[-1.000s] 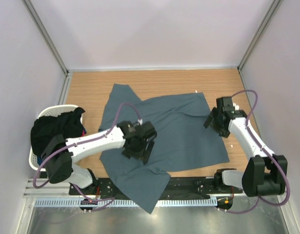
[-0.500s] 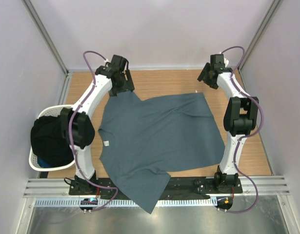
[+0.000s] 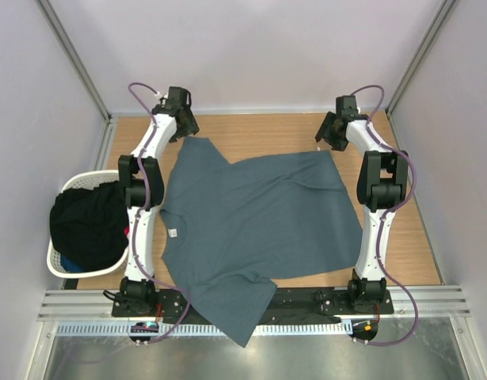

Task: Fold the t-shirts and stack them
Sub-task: Flatten the tshirt out

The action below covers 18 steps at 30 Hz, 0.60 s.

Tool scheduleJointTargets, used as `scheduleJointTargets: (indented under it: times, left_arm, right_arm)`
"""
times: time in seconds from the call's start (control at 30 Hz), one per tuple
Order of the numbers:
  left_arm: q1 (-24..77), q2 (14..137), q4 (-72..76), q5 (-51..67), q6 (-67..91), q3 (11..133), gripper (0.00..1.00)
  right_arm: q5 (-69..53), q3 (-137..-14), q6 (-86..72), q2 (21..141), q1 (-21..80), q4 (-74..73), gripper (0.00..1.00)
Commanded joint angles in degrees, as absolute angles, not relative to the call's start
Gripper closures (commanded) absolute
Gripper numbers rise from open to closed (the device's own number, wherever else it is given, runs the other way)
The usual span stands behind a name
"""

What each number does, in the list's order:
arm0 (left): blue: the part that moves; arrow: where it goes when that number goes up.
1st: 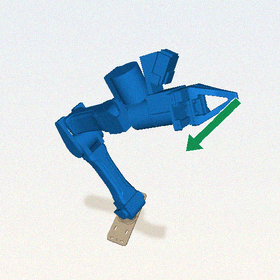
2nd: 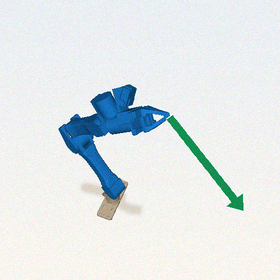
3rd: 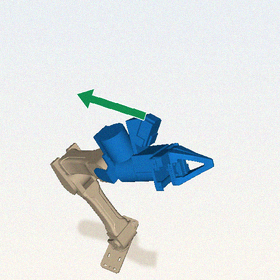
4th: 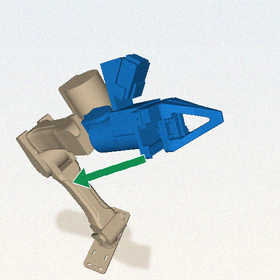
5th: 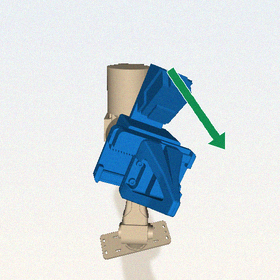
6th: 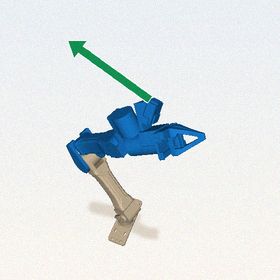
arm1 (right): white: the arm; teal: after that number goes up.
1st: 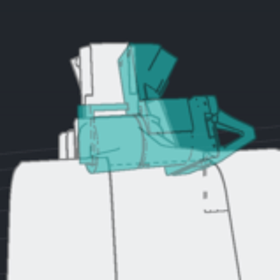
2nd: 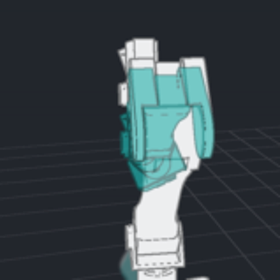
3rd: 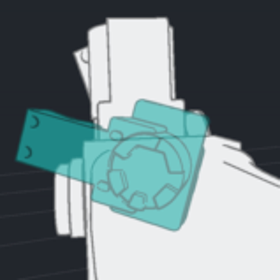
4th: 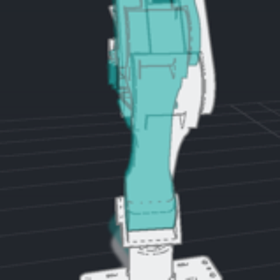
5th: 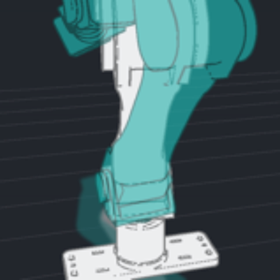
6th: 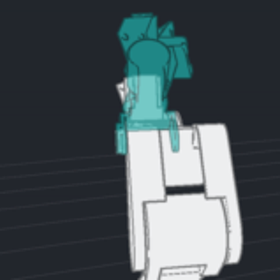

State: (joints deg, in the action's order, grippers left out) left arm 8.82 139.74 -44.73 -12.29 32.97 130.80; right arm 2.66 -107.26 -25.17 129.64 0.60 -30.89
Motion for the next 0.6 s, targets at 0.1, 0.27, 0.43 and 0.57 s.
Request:
scheduleJointTargets:
  times: [0.1,0.27,0.43,0.57]
  left_arm:
    - [8.09,144.05,-38.76,-12.74,27.34,134.91,0.32]
    - [6.51,146.07,-37.44,-10.81,27.25,135.00,0.36]
    - [5.80,146.51,-34.72,-9.41,27.42,134.47,0.39]
    - [5.62,148.00,-33.40,-7.12,27.86,135.61,0.42]
  right_arm:
    - [-1.85,-108.20,-25.22,127.36,0.70,-27.60,0.34]
    - [-0.26,-109.42,-24.44,128.41,0.70,-29.69,0.34]
    - [2.45,-109.25,-23.91,127.97,0.70,-30.32,0.34]
    - [2.99,-109.42,-23.47,128.14,0.79,-30.94,0.33]
